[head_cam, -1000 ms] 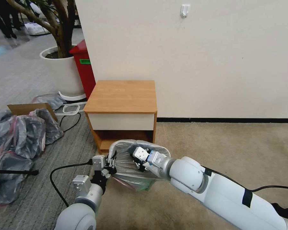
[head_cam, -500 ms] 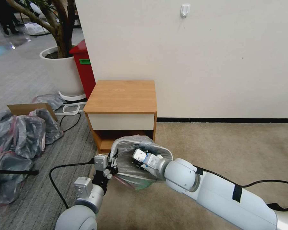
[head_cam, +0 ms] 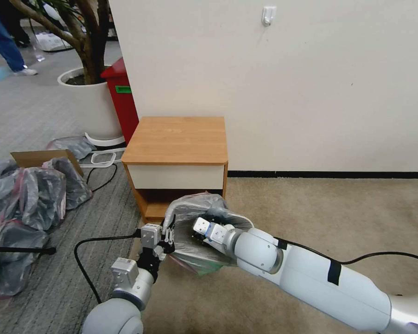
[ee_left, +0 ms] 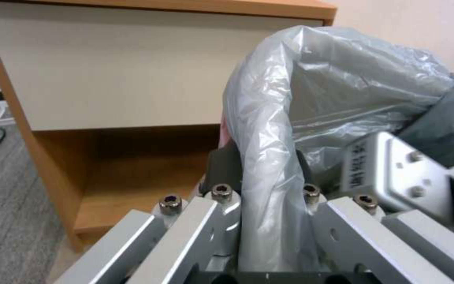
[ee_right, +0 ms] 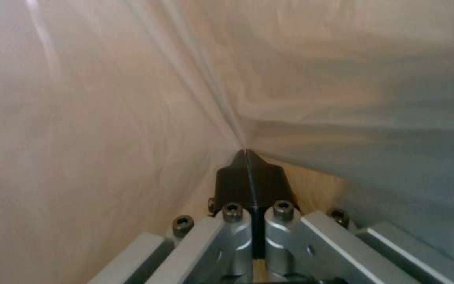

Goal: Pick up the garbage bag from the table and place it over the trash can.

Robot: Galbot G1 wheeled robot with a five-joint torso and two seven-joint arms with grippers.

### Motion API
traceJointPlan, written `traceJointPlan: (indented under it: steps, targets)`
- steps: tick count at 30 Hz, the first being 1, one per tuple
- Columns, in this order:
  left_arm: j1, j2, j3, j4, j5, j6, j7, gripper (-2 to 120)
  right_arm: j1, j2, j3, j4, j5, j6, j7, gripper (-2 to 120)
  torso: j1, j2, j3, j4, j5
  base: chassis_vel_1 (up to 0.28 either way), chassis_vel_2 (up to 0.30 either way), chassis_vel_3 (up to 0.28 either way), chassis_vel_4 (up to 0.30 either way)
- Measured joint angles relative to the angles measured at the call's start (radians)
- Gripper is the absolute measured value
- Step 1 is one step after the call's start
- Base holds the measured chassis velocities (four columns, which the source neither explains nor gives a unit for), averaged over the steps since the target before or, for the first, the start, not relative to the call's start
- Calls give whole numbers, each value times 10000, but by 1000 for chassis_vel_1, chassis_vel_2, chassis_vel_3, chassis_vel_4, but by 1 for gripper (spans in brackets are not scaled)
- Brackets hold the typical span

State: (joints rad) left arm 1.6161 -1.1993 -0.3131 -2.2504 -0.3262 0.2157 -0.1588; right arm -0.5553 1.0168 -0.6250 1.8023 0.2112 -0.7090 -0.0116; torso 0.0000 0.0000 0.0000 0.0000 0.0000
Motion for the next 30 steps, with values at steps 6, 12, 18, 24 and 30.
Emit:
traceJointPlan:
  steps: [6, 12, 18, 24, 30]
  targets:
    - [-25, 18, 64, -10, -14, -1, 33, 7, 176, 83, -179, -220, -160, 0, 158, 0, 0, 0, 0, 0, 0, 0, 0, 0, 0]
    - [-93, 99, 74, -21, -4, -1, 205, 7, 420, 99, -471, -393, -93, 2, 143, 0, 0, 0, 0, -1, 0, 0, 0, 0, 0]
    - [-142, 150, 62, -22, 119, -40, 409, 7, 625, 103, -660, -481, -45, 3, 124, 0, 0, 0, 0, 0, 0, 0, 0, 0, 0]
    - [-190, 179, 57, -29, 149, -51, 504, 7, 643, 116, -777, -564, -47, 4, 107, 0, 0, 0, 0, 0, 0, 0, 0, 0, 0]
    - [-203, 191, 32, -145, 145, -52, 547, 7, 644, 140, -864, -704, -112, 8, 58, 0, 0, 0, 0, 0, 0, 0, 0, 0, 0]
